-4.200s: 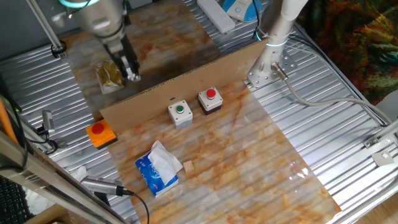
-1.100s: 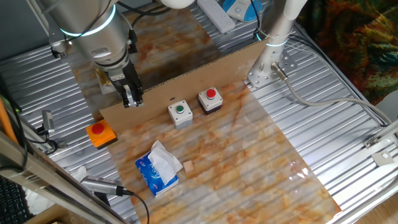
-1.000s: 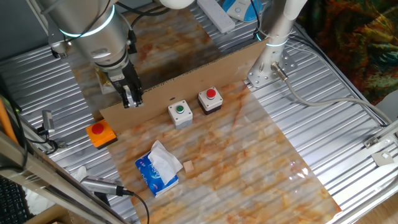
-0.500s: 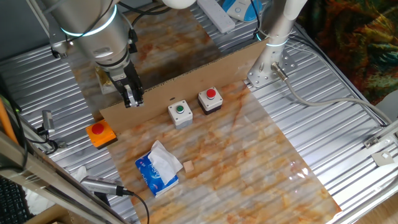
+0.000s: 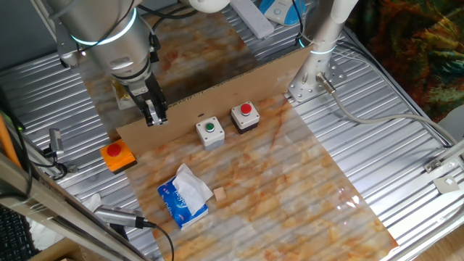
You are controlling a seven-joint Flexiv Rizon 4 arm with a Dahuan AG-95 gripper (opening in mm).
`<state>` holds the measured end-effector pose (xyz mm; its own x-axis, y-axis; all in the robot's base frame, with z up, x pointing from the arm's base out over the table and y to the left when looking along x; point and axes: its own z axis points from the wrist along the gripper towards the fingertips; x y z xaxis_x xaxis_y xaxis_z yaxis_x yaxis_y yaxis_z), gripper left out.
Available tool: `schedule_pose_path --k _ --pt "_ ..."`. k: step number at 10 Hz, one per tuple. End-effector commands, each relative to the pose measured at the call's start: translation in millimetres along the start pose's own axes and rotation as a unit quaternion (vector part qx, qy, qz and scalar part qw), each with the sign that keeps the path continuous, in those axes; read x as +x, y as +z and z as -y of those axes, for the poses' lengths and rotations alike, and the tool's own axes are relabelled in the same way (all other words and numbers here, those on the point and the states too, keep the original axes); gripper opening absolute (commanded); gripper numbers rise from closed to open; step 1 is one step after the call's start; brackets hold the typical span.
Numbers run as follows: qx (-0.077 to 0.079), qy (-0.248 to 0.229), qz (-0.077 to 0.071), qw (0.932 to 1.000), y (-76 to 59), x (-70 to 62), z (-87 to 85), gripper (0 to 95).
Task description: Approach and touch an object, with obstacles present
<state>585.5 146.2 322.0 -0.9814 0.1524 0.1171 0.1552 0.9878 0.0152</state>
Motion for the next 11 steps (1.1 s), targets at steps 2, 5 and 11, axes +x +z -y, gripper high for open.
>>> schedule_pose_path --k 2,5,11 --pt "0.000 -0.005 0.035 0.9994 0.9 0.6 0.8 0.0" --pt "-0.005 -0.009 0.057 0.9983 0.9 0.6 0.8 0.0" --pt "-0.018 -0.007 0.090 0.9957 0.9 0.6 0.8 0.0"
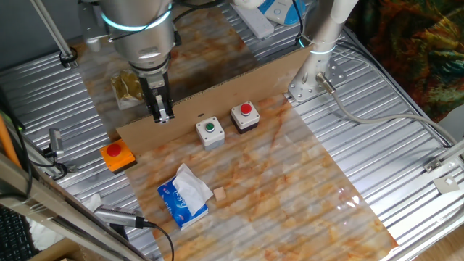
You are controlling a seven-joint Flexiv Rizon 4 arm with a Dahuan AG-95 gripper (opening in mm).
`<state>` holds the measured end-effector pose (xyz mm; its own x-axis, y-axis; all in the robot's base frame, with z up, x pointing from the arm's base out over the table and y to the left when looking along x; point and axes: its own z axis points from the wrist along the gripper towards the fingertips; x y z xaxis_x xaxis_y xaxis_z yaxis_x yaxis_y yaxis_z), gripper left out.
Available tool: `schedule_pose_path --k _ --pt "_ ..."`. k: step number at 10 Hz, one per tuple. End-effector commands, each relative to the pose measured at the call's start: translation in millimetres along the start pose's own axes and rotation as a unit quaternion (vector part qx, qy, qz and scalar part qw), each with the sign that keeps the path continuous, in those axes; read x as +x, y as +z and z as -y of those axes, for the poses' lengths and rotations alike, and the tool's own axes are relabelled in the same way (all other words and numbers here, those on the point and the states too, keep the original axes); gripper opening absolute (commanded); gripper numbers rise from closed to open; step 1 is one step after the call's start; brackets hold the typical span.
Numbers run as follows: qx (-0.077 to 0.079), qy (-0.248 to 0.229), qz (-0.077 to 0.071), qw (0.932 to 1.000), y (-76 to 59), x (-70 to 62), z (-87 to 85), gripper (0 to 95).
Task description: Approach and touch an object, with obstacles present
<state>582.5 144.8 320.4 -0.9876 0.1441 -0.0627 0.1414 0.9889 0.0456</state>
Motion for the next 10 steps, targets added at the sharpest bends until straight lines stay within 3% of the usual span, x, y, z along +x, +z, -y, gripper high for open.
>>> schedule_pose_path --k 1,3,5,6,10 --pt "-0.003 0.000 0.003 1.0000 -0.5 -2.1 -1.1 0.0" --pt "-0.002 0.002 0.001 1.0000 -0.5 -2.1 -1.1 0.0" --pt "0.020 0.004 -0.004 0.9998 -0.5 -2.1 -1.1 0.0" --pt "0.017 0.002 -0.004 0.9998 -0.5 -2.1 -1.1 0.0" --pt "0.019 -0.002 -0.021 0.9996 -23.0 -4.6 5.1 0.0"
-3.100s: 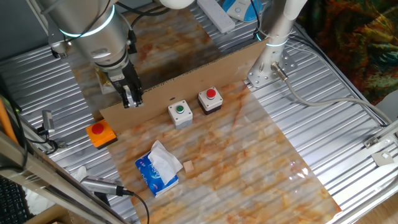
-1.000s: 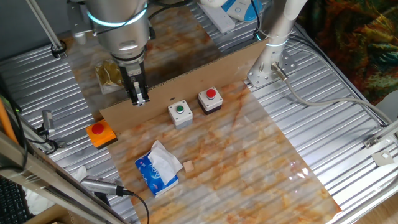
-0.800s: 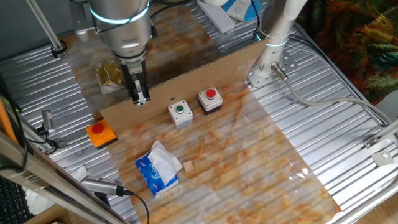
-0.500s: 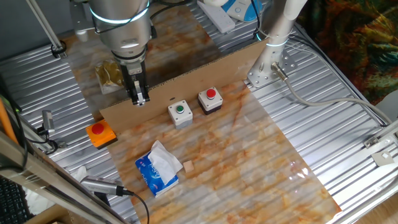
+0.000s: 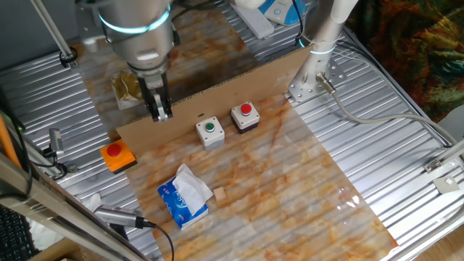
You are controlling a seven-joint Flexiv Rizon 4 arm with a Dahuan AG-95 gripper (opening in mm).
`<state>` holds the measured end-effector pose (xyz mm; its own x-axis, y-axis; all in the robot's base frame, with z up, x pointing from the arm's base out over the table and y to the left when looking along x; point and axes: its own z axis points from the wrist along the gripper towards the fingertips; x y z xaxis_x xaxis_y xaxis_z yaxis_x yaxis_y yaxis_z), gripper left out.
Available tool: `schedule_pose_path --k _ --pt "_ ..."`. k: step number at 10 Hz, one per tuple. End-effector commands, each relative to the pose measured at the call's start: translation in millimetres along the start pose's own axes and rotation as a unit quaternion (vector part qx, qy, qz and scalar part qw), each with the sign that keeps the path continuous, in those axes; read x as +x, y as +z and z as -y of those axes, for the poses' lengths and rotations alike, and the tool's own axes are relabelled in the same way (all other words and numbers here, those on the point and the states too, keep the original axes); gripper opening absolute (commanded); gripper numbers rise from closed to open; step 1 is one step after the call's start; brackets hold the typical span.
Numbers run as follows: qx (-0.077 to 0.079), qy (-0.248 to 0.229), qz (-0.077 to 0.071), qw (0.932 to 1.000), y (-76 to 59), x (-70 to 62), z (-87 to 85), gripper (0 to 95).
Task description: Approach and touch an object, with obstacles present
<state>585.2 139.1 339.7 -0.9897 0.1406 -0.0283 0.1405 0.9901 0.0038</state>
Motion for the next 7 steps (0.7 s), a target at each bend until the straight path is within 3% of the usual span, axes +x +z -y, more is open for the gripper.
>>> schedule_pose_path --k 1,2,7 --pt "0.001 -0.004 -0.012 0.9999 -17.8 -1.0 3.6 0.0" --pt "0.001 -0.006 -0.016 0.9999 -26.6 -1.6 4.9 0.0" --pt "0.001 -0.005 -0.009 0.9999 -20.6 1.7 7.0 0.0"
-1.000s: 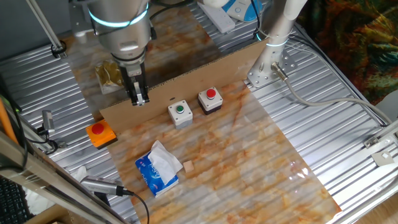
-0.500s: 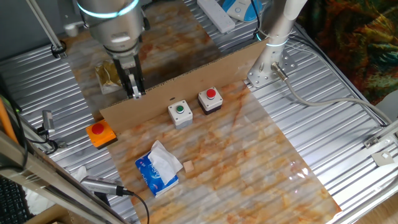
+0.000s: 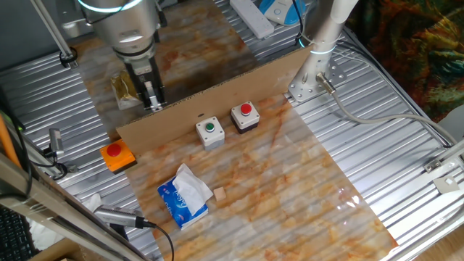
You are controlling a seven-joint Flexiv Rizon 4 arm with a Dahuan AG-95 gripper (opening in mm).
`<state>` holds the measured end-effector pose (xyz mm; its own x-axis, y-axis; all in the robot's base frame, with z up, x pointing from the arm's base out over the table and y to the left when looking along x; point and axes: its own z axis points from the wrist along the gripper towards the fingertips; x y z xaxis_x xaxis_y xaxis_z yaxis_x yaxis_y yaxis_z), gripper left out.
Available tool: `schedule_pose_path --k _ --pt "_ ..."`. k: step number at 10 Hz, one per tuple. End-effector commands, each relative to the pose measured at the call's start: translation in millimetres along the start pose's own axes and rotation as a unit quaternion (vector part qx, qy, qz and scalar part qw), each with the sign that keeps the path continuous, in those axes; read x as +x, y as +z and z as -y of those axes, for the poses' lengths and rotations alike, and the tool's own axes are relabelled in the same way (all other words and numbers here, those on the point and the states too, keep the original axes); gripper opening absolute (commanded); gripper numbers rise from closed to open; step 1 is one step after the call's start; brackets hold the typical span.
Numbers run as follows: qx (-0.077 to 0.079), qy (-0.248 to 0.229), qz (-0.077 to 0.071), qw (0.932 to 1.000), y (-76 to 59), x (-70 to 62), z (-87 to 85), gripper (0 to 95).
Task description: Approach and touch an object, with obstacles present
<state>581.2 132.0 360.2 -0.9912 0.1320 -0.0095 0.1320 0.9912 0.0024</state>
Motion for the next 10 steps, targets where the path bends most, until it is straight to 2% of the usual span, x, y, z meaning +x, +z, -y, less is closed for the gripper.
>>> schedule_pose_path --k 1,4,7,8,9,10 --pt "0.003 -0.002 0.009 1.0000 0.0 -0.6 -0.5 0.0" --pt "0.003 -0.005 0.024 0.9997 0.0 -0.6 -0.5 0.0" --pt "0.001 -0.005 0.029 0.9996 0.0 -0.6 -0.5 0.0" --pt "0.001 -0.005 0.023 0.9997 0.0 -0.6 -0.5 0.0" --pt "-0.011 0.002 0.006 0.9999 0.0 -0.6 -0.5 0.0" --pt "-0.014 0.002 -0.011 0.9998 0.0 -0.6 -0.5 0.0"
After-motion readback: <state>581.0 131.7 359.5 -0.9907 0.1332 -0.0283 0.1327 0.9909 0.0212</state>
